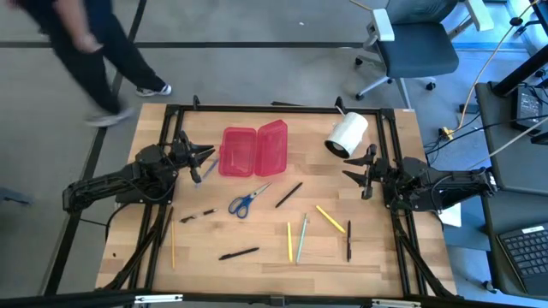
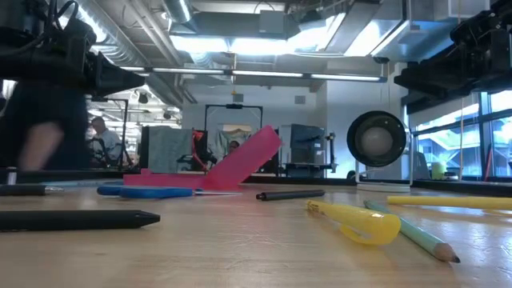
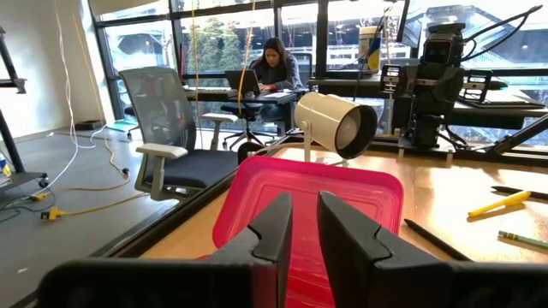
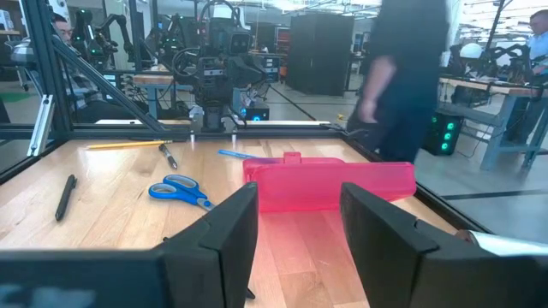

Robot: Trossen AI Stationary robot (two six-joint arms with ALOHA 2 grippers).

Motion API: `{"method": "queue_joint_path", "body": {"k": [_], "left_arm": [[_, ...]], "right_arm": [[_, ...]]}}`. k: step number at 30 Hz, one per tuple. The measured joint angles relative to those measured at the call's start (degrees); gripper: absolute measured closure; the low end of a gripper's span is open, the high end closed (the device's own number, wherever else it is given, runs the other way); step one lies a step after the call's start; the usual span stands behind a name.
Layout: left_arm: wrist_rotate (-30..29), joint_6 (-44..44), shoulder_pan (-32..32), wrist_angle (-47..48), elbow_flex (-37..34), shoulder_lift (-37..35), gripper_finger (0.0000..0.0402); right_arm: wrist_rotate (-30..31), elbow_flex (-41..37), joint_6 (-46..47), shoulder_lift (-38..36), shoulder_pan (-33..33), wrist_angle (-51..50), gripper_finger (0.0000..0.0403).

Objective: Pick & place school supplies into a supply box

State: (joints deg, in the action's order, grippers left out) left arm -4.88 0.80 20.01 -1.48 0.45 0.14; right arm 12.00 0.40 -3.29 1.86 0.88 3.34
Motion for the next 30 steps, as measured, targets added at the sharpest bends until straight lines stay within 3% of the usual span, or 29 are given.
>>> {"method": "queue_joint_path", "body": {"k": [12, 18, 30], "left_arm": [[0.0, 0.0, 0.0, 0.0, 0.0, 0.0, 0.0350], [0.0, 0.0, 0.0, 0.0, 0.0, 0.0, 0.0345], [-0.1, 2.2, 0.0, 0.0, 0.0, 0.0, 0.0347]], "right_arm": [[0.0, 0.0, 0.3, 0.0, 0.0, 0.0, 0.0231], [0.0, 0.0, 9.1, 0.0, 0.0, 0.1, 0.0231], [0.4, 0.0, 4.6, 0.0, 0.0, 1.6, 0.0231]]}}
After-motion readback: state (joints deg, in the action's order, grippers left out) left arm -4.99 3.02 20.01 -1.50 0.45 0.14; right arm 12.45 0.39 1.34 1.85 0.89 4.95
